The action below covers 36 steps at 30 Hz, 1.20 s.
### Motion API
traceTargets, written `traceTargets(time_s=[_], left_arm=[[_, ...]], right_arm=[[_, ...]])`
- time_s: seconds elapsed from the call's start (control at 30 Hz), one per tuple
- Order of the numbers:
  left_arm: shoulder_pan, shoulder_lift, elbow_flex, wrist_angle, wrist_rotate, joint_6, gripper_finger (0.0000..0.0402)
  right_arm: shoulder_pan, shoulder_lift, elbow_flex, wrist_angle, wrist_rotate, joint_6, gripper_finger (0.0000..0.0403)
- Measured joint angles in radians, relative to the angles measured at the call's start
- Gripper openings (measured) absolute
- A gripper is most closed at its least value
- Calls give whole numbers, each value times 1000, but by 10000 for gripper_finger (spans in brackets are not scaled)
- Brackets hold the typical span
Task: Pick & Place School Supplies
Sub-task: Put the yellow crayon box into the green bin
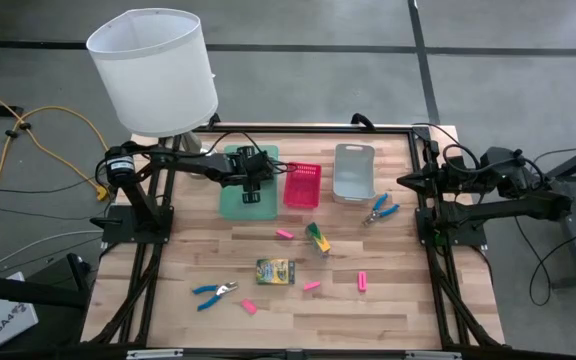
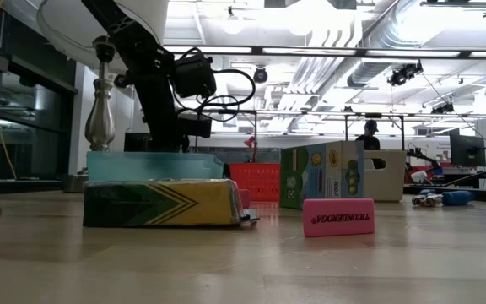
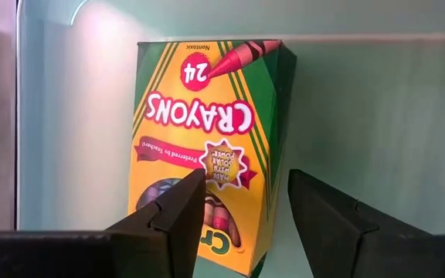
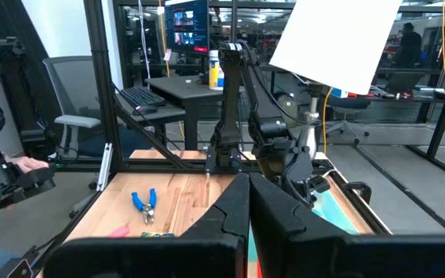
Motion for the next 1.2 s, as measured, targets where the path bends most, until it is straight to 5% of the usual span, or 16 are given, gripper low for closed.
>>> traceTargets(time_s=[0.7,1.2], left_arm=[[-8,-63,1,-1,4,18,205],[-160,-198,2,-77,-58,-43,205]], right_arm=[[0,0,0,0,0,0,2],[0,0,0,0,0,0,2]])
